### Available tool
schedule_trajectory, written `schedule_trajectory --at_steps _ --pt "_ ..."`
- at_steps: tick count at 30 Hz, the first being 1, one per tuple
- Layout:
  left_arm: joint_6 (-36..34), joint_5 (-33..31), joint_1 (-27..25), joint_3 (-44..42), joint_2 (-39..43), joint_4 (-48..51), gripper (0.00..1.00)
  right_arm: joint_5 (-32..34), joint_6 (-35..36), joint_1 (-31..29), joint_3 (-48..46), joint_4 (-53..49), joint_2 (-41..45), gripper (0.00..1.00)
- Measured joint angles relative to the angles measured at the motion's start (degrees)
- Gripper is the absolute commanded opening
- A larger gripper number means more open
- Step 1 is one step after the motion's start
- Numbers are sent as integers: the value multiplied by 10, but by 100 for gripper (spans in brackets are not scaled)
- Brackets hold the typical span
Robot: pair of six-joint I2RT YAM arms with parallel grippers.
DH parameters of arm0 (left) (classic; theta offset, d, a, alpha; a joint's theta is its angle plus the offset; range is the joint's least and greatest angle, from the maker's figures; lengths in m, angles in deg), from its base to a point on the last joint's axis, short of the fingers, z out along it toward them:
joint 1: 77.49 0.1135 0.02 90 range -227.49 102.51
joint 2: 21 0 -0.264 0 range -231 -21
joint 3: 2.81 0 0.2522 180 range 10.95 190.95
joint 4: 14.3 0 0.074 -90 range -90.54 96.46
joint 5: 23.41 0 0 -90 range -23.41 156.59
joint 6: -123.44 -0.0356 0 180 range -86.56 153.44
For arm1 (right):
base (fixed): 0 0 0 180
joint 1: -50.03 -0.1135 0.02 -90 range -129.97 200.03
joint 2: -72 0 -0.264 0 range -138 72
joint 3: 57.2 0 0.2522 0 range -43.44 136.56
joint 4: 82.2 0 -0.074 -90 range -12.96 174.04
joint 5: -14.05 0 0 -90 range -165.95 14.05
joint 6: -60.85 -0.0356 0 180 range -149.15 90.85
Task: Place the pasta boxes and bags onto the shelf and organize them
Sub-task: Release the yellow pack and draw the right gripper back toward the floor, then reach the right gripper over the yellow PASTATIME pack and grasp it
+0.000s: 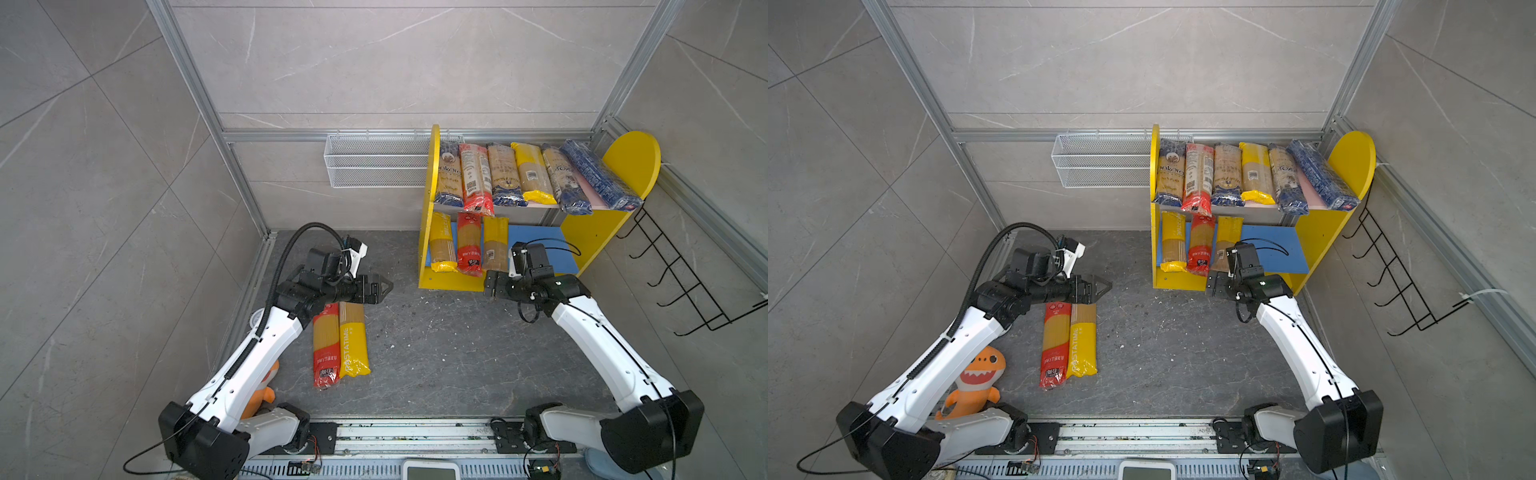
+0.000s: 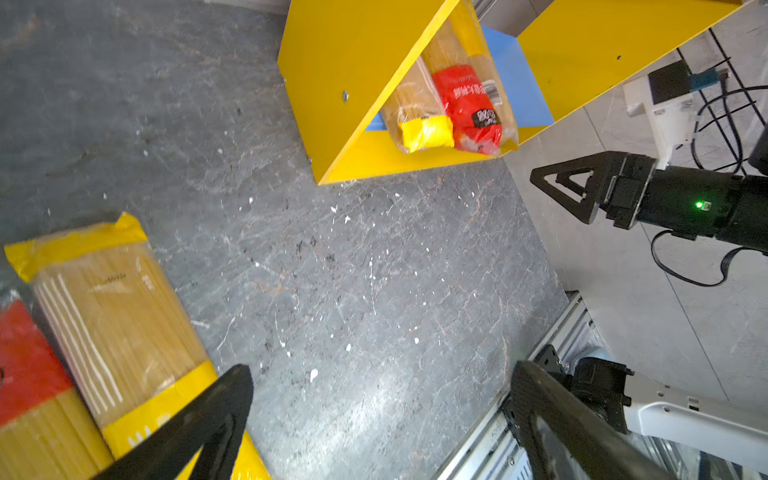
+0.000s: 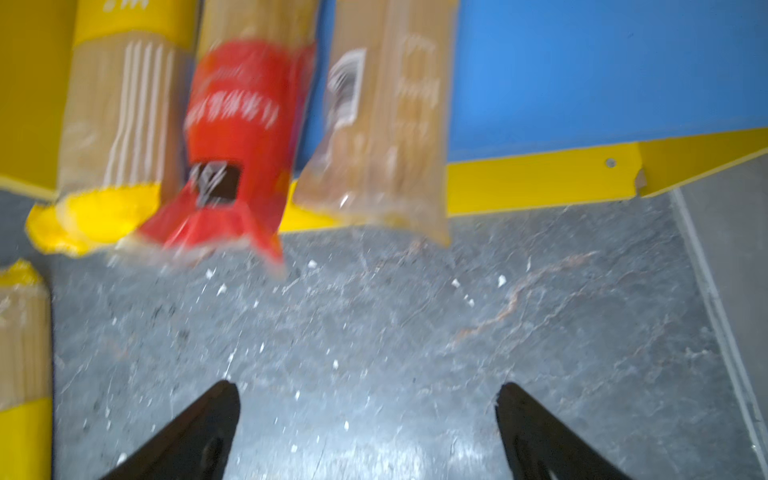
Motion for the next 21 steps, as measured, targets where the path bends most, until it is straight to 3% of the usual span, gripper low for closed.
schedule_trajectory --at_steps 6,12,21 --pt "42 -12 -1 -65 107 28 100 9 -36 -83 -31 -35 60 100" --pt "55 -27 -2 -70 184 90 100 -2 -107 -202 -73 -19 66 100" --pt "53 -25 -2 -39 218 189 100 -33 -180 -351 -79 83 -98 100"
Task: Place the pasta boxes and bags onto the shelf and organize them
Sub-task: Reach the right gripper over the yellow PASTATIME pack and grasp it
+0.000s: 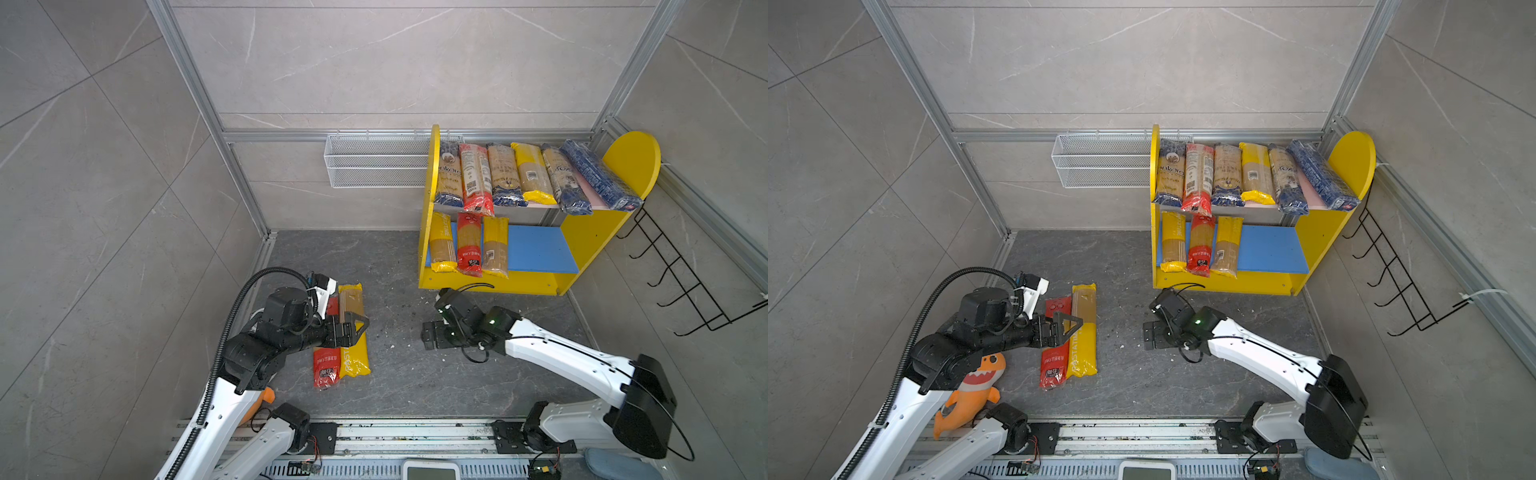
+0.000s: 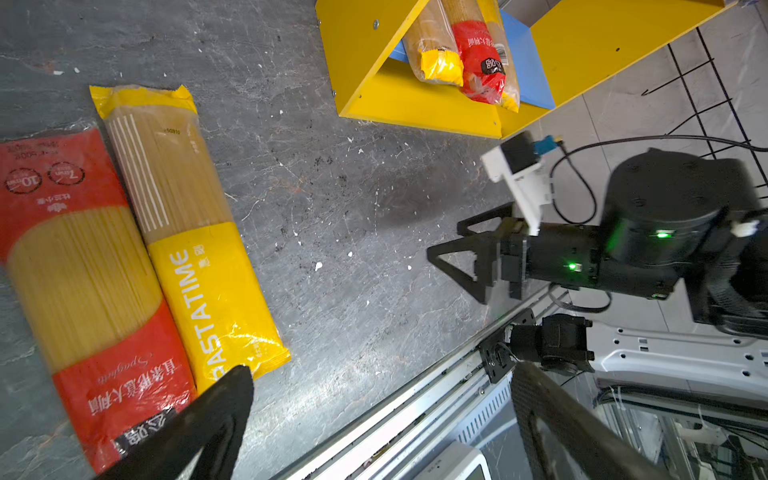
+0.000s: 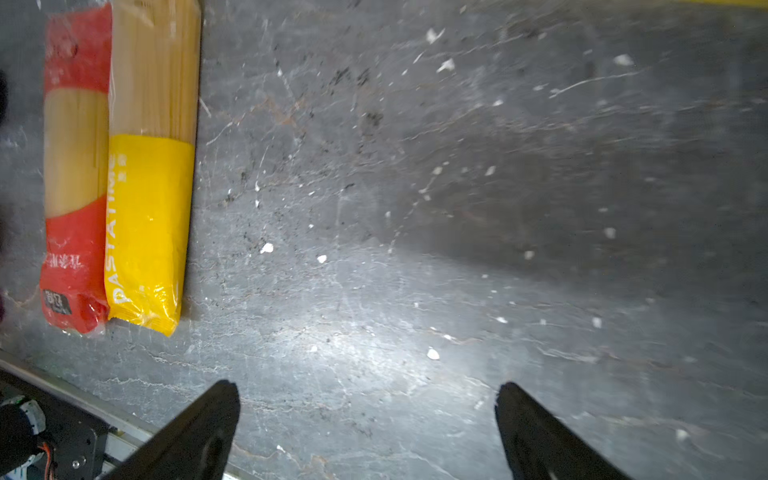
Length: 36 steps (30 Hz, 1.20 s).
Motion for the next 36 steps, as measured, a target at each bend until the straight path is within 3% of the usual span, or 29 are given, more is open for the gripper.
schedule_trajectory --at_steps 11,23,30,36 --pt "-2 7 0 34 103 103 100 -19 -6 -87 170 71 -231 100" --pt "-1 25 0 53 149 181 100 -33 -6 -122 347 54 -394 100" --pt "-1 24 0 76 167 216 100 -5 -5 -135 442 -6 -476 100" --pt "-1 20 0 80 172 231 100 7 -6 -133 476 -33 -515 100"
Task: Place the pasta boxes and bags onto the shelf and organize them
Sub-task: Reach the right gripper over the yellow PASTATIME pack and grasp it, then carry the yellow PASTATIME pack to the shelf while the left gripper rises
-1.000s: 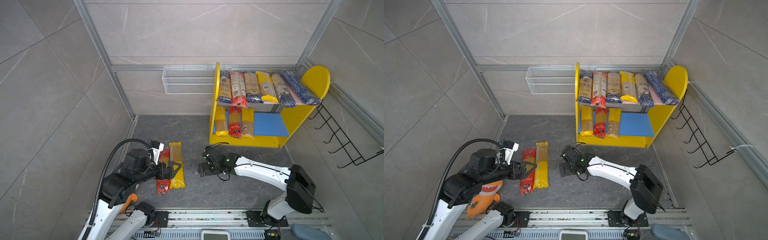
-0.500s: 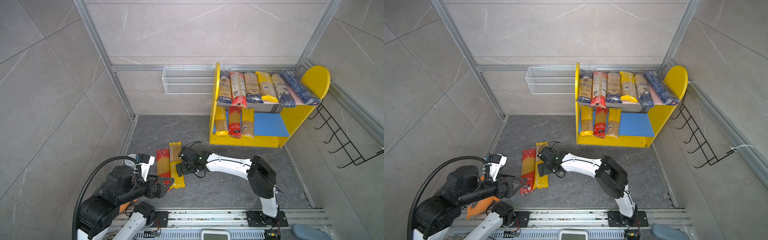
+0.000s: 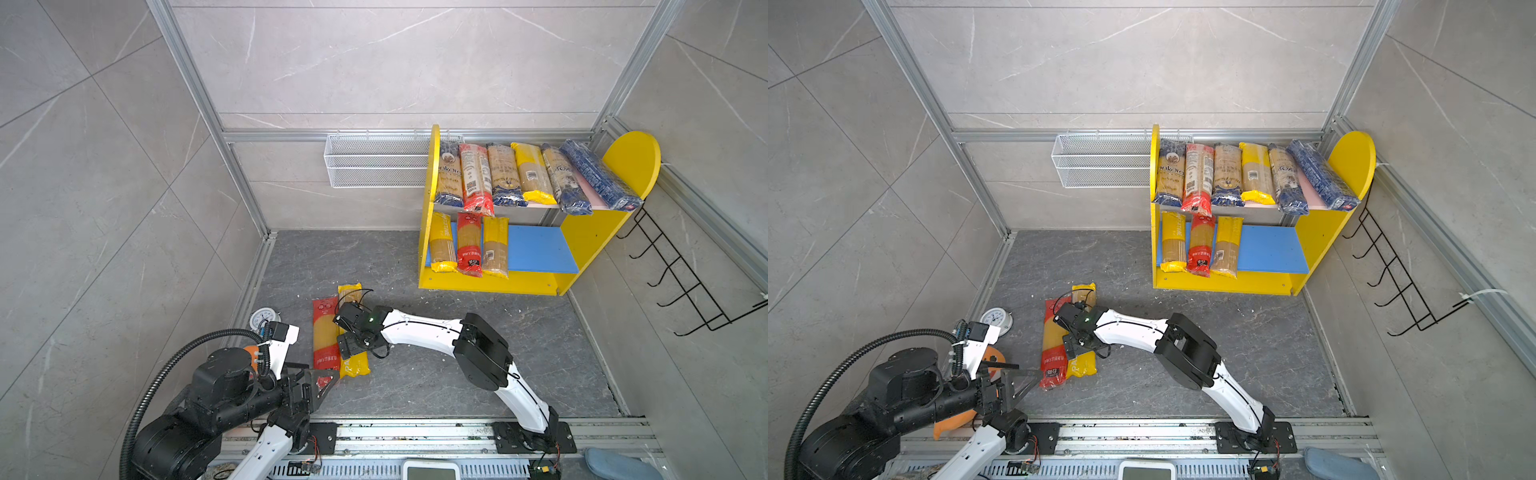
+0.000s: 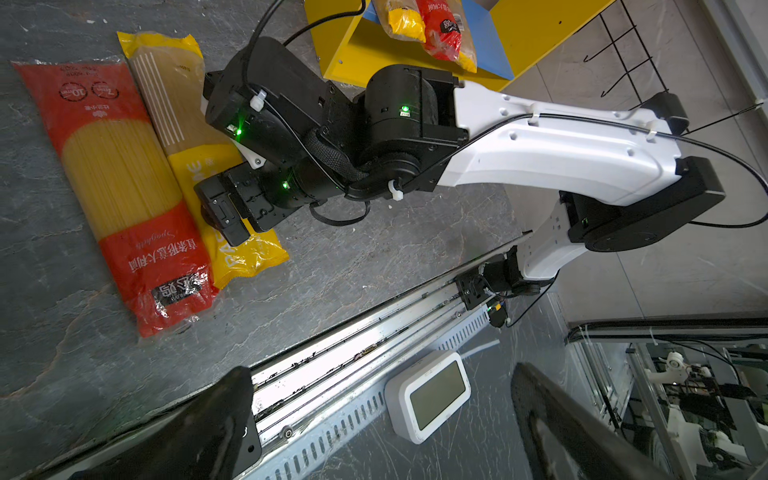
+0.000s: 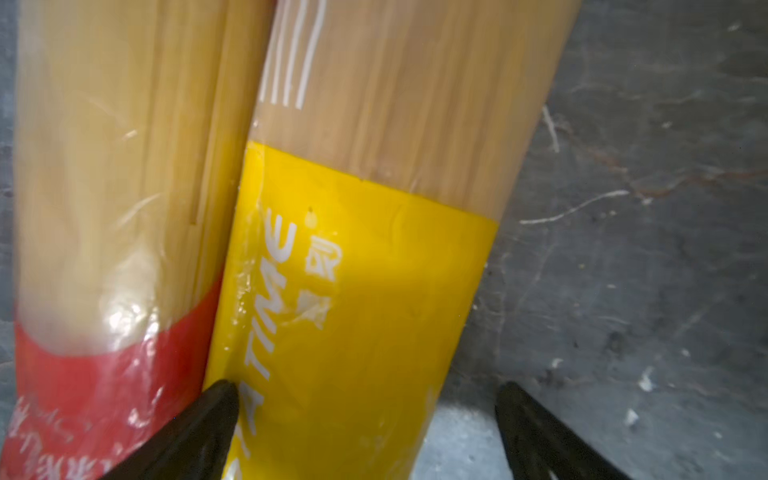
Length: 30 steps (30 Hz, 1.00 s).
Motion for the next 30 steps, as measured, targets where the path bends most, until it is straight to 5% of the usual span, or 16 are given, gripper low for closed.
schedule_trajectory --at_steps 8,14,15,23,30 --pt "0 0 0 0 -1 -1 100 -13 2 0 23 -8 -16 94" --pt "0 0 0 0 -14 -5 100 -39 8 3 31 -3 -24 7" --pt "0 0 0 0 -16 -6 100 -45 9 5 22 7 -21 0" --pt "-7 1 0 -2 -67 -35 100 -144 16 39 -188 155 115 0" --pt "-30 21 0 -4 -139 -97 100 -141 21 42 -351 109 265 0"
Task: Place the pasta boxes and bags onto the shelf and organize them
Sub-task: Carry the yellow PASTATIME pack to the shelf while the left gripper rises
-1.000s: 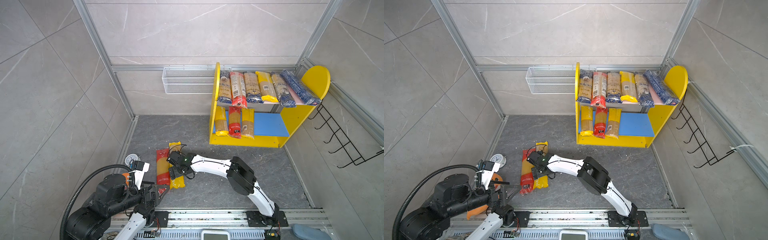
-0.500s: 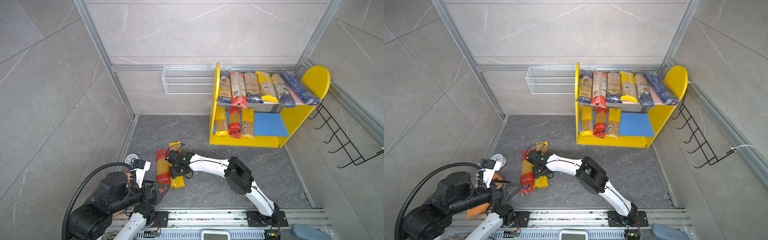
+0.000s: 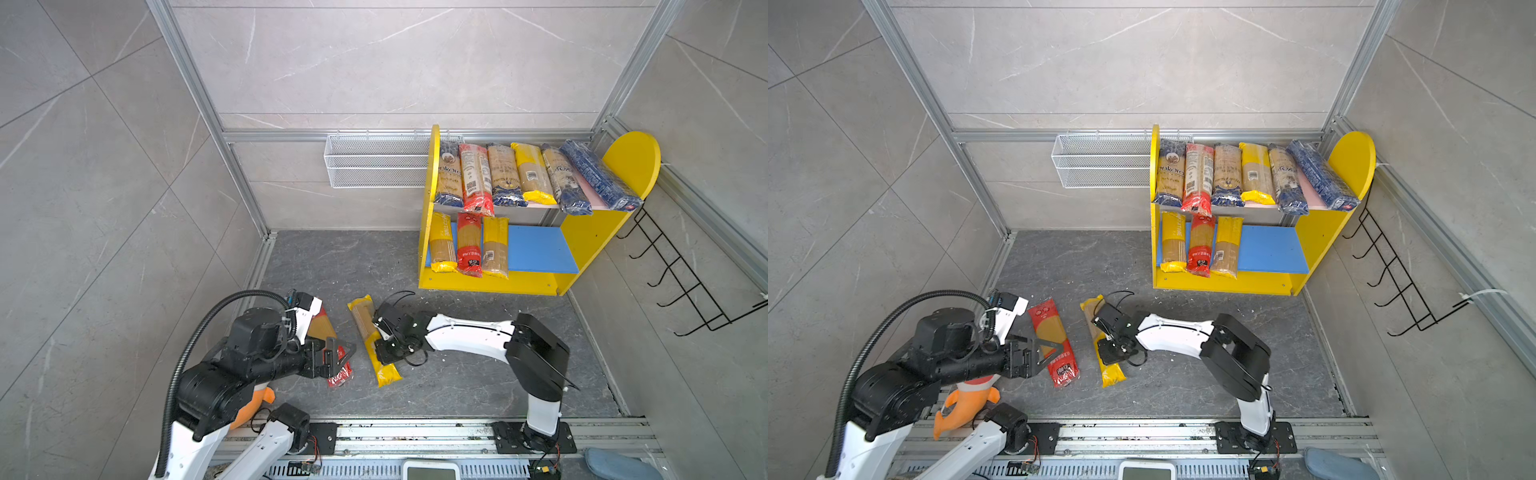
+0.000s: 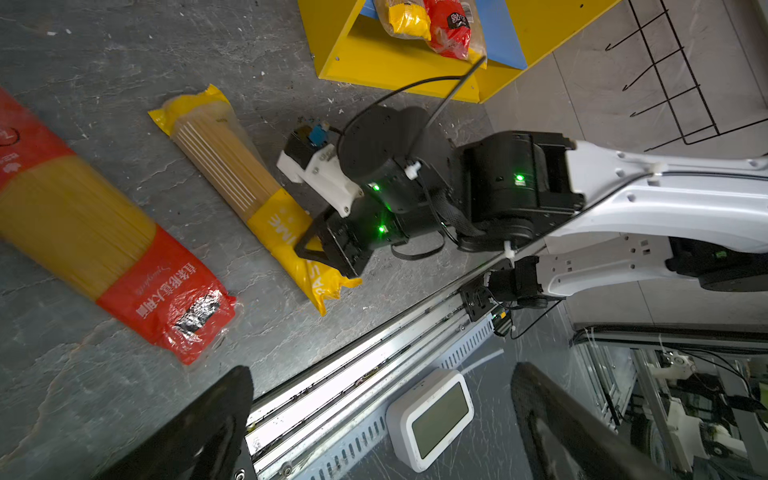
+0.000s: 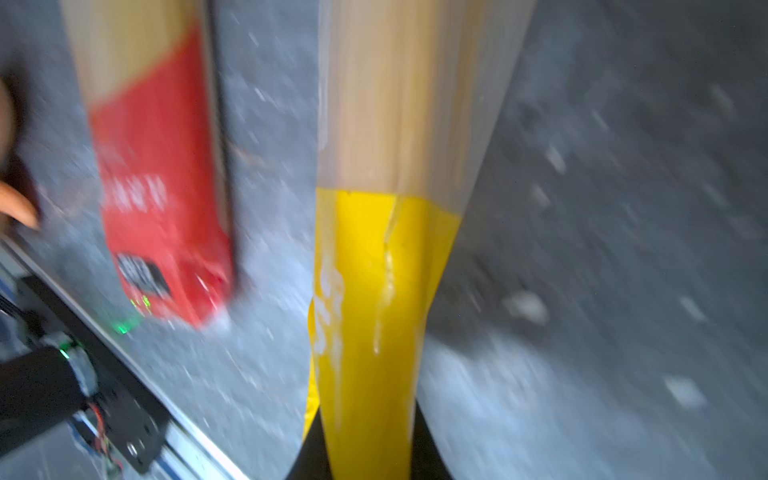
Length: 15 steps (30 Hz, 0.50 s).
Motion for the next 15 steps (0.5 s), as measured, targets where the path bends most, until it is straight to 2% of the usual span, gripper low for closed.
schedule_trajectory --at_steps 6,11,15 --pt "-8 18 0 -16 -77 -97 100 36 -9 3 -73 -102 153 0" --pt "-5 49 -3 -23 -160 -198 100 87 -32 4 -94 -174 298 0" --pt "-10 52 -37 -9 -242 -251 100 140 -51 5 -94 -235 392 0"
